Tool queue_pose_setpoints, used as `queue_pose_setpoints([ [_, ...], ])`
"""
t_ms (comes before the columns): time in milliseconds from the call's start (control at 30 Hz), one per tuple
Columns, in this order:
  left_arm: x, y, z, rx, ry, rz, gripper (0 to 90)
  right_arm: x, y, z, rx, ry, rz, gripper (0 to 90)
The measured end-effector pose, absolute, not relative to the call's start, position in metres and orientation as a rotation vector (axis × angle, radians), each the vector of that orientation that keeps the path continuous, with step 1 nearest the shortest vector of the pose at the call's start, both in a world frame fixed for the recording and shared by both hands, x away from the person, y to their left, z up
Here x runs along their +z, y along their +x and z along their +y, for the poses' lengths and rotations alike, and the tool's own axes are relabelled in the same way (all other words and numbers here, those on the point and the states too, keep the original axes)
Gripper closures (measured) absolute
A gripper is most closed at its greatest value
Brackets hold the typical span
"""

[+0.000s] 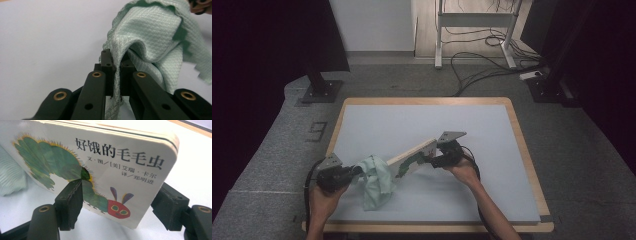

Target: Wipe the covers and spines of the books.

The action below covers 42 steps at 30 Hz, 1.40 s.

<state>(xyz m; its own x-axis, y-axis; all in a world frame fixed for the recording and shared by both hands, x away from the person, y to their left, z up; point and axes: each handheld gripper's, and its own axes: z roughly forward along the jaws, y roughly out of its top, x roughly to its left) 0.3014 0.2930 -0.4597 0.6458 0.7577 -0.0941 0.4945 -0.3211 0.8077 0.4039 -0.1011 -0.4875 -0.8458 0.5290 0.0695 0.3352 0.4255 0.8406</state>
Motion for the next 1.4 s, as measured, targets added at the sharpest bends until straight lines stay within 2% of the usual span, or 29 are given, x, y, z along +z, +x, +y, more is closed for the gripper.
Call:
queue_pose_setpoints([
  [700, -0.441, 0.359, 0.302, 0.512, 2.039, 1.139, 85.0, -0.488, 0.403, -0.102, 1.392, 0.762, 2.471, 28.2],
  [1167, -0.504, 0.381, 0.282, 0.342, 2.131, 1.184, 81.4, -0.488, 0.403, -0.103, 1.409, 0.775, 2.469, 28.4],
  [1400, -0.515, 0.382, 0.283, 0.306, 2.098, 1.186, 77.5, -0.488, 0.403, -0.103, 1.411, 0.778, 2.468, 28.4],
])
